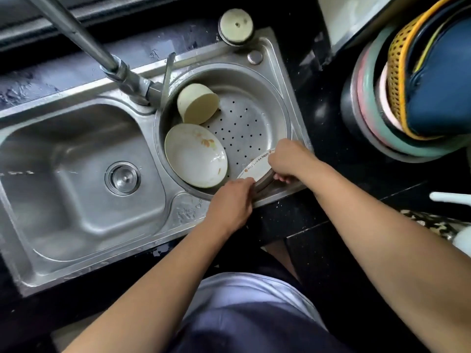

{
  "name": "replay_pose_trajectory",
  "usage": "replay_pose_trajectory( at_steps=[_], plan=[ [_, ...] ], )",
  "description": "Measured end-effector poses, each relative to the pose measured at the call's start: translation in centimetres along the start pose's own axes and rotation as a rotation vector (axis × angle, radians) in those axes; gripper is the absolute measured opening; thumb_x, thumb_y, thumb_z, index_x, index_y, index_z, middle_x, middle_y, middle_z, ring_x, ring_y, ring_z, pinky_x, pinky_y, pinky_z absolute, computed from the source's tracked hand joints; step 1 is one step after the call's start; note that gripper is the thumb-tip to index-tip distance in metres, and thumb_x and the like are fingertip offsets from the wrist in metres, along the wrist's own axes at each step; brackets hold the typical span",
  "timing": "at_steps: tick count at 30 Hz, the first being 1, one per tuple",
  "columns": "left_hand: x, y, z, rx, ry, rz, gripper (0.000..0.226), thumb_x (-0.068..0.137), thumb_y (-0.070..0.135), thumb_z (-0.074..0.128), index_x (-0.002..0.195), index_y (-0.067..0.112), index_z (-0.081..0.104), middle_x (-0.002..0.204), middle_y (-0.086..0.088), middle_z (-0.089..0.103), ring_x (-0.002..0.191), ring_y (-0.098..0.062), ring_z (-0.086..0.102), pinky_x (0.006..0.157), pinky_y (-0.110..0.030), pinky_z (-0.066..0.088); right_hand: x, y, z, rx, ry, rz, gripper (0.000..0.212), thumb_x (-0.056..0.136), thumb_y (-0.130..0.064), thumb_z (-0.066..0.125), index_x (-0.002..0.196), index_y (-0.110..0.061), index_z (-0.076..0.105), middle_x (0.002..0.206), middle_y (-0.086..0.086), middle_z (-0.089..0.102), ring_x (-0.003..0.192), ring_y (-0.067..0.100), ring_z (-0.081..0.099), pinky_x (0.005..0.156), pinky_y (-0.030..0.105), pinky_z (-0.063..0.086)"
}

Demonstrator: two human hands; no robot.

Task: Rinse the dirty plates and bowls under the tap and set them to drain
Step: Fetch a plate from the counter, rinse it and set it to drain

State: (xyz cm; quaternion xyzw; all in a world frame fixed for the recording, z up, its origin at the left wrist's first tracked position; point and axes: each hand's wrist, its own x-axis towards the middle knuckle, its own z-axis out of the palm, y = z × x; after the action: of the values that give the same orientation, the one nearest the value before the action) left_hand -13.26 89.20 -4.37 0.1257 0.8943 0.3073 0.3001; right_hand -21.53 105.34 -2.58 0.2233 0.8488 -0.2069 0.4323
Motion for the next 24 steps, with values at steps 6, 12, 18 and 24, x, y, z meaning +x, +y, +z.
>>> replay_pose_trajectory(
  at_steps=[6,12,18,24],
  plan=[
    [0.1,-1.2,0.5,0.054,-0.035,-0.042,0.021,0.085,0.007,0.058,0.103,0.015,0.066,0.104,-0.010,0.072,0.096,-0.037,0.066,0.076,-0.046,0.055,1.1,1.1,1.4,0.052,-0.041,0.007,0.027,0.082,-0.004,0.043,0.067,-0.003,0.065,0.062,0.011,0.075,0.048,0.026,0.063,0.051,0.030,0.053],
    [0.2,-1.7,1.1,0.125,-0.026,-0.037,0.023,0.089,0.011,0.055,0.104,0.019,0.071,0.102,-0.004,0.072,0.096,-0.031,0.067,0.072,-0.040,0.053,1.1,1.5,2.3,0.024,-0.021,0.004,0.019,0.084,-0.008,0.049,0.088,-0.008,0.067,0.082,0.010,0.077,0.079,0.030,0.075,0.075,0.037,0.062],
    [0.4,-1.7,1.6,0.116,0.036,-0.029,0.021,0.098,0.016,0.054,0.104,0.021,0.074,0.100,-0.001,0.072,0.092,-0.028,0.067,0.068,-0.039,0.054,1.8,1.9,2.9,0.032,0.016,0.011,0.019,0.086,-0.007,0.047,0.090,-0.012,0.066,0.055,-0.001,0.074,0.044,0.014,0.065,0.061,0.028,0.058],
    [0.4,-1.4,1.9,0.132,0.041,-0.042,0.020,0.101,0.017,0.050,0.099,0.014,0.070,0.098,-0.003,0.071,0.088,-0.029,0.066,0.067,-0.042,0.055,2.1,2.4,3.5,0.081,0.012,0.039,0.012,0.090,-0.010,0.046,0.082,-0.013,0.055,0.049,-0.004,0.070,0.034,0.006,0.063,0.045,0.018,0.040]
  ],
)
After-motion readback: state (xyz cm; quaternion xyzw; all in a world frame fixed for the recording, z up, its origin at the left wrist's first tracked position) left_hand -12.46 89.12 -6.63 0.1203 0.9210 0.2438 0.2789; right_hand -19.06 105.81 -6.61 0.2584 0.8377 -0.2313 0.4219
